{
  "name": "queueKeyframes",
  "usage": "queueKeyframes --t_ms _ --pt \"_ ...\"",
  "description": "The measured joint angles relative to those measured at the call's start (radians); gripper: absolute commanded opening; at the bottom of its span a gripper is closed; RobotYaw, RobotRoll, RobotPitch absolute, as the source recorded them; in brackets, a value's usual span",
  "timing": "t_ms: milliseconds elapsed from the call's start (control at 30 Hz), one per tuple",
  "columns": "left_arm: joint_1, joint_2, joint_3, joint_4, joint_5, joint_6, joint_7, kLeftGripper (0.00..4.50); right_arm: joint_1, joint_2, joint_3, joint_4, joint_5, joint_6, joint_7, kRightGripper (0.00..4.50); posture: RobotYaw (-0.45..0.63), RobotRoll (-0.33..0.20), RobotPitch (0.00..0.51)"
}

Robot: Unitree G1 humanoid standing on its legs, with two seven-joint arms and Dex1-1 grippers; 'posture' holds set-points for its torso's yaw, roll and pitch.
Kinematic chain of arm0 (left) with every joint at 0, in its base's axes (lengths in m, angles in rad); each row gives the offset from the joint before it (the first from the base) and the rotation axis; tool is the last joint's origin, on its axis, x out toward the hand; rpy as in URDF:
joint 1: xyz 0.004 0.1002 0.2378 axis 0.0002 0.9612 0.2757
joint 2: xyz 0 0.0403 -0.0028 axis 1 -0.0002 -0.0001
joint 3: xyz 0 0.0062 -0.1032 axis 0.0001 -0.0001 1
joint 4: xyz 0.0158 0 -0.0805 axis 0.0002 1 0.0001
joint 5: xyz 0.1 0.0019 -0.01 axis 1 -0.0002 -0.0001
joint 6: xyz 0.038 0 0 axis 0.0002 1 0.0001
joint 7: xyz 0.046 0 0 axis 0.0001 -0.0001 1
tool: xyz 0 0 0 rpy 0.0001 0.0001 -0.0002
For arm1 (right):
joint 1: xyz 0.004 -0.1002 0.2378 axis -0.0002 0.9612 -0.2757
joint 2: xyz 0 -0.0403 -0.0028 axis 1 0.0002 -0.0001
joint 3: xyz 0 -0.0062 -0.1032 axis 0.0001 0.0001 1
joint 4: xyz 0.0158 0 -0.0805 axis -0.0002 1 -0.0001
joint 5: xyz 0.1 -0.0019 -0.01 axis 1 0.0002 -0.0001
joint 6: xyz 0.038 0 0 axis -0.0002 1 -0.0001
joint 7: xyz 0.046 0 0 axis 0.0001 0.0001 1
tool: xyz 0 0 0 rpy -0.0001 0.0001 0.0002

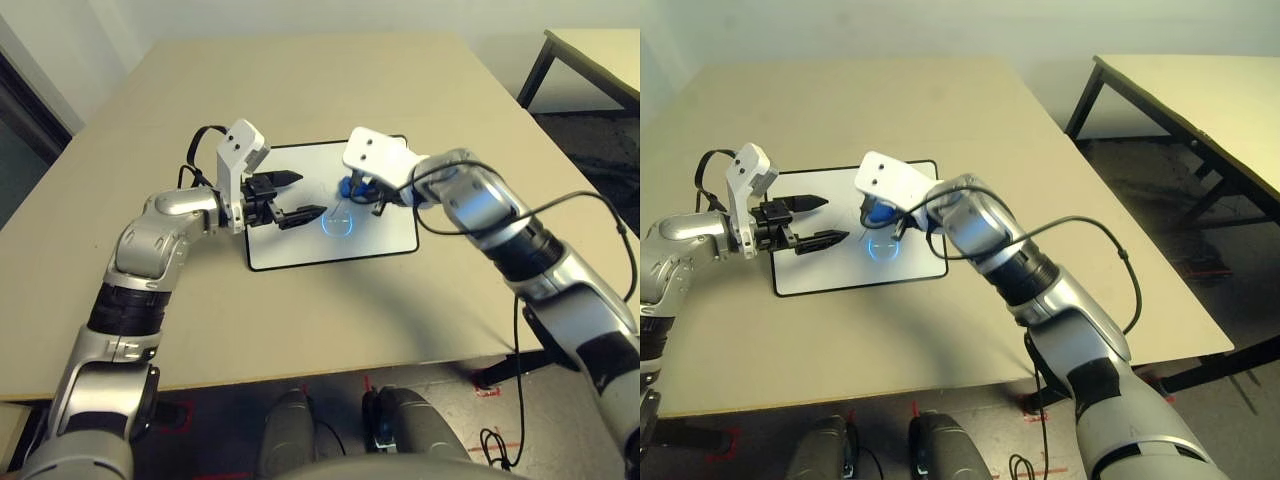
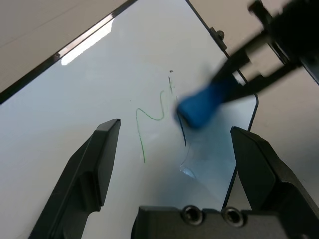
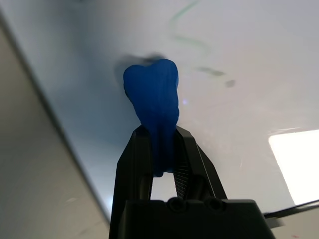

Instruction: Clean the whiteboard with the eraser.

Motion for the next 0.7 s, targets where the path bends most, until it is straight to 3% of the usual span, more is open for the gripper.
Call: queueKeyframes --t_ms 300,400,700 --pt "0.000 0.002 0.001 0.000 0.000 0.002 0.001 4.50 -0.200 0.050 -0.064 0.333 -0.044 -0.179 -0.056 0.57 -0.02 0.000 0.070" --pt "0.000 0.003 0.001 0.000 0.000 0.003 0.002 4.50 -0.206 0.053 -0.068 0.365 -0.057 -0.201 -0.053 0.57 -0.02 0.000 0.068" --pt "-0.008 0.003 0.003 0.004 0.000 0.006 0.005 4.50 -0.039 -0.017 -0.010 0.061 -0.069 -0.040 0.042 0.57 -0.03 0.000 0.066"
